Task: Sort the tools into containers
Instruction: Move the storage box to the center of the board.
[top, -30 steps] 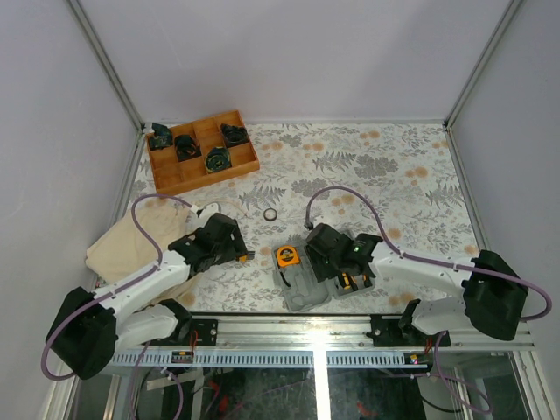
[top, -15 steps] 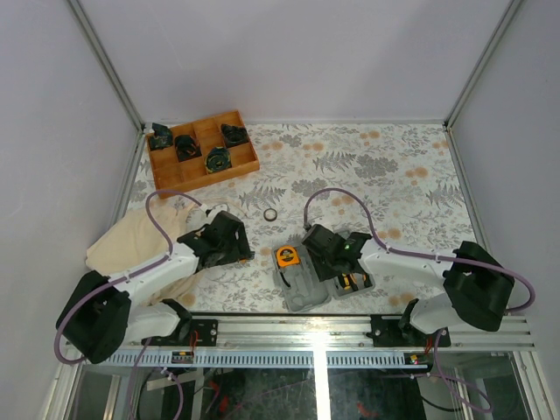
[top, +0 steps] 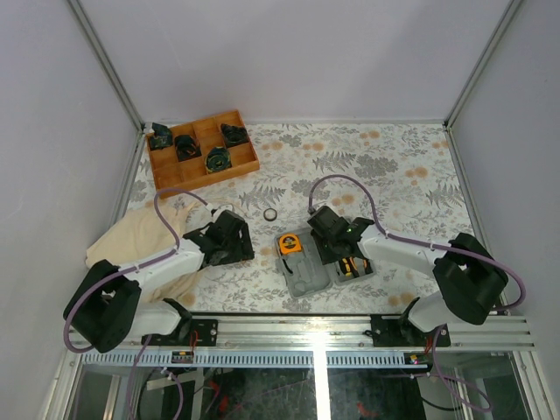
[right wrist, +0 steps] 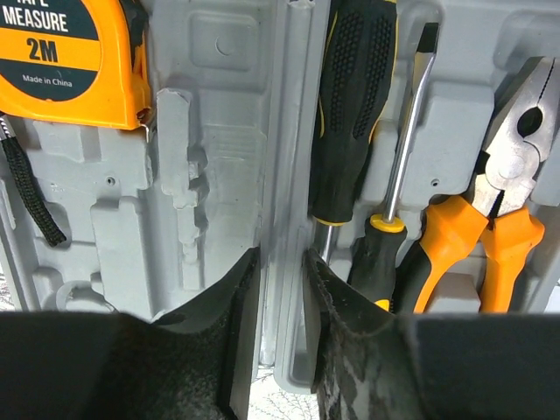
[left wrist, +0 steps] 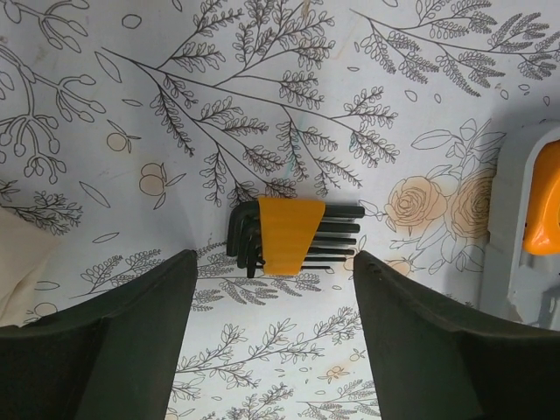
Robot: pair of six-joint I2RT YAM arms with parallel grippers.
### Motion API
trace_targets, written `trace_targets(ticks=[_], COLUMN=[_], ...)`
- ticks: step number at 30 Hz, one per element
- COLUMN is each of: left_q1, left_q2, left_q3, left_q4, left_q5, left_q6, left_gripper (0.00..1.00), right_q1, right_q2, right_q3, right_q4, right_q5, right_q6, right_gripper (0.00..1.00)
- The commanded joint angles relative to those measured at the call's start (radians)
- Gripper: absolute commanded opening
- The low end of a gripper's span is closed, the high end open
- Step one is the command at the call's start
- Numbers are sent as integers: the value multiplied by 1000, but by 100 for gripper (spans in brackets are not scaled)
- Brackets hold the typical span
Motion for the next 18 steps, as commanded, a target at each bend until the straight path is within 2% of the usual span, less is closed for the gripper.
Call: trace_targets(ticks=[1, 4, 6, 12, 18], left_q1=[7, 6, 6, 6, 7], left_q2=[14, 3, -11, 13, 50], left_q3=[15, 13, 10, 16, 22], left_q4=[48, 52, 56, 77, 85], left_q5=[28, 29, 25, 28, 42], left_q6=[17, 17, 17, 27, 22], left_gripper=[70, 69, 69, 66, 64], right_q1=[-15, -15, -16, -16, -15], right_q2=[2, -62, -112, -230, -258], right_q3=[46, 32, 20, -24, -50], right_q4=[23, 52, 65, 90, 80], right_q5=[6, -17, -19, -38, -45], right_q6=[-62, -61, -60, -47, -43], right_gripper=[32, 44, 48, 50, 50])
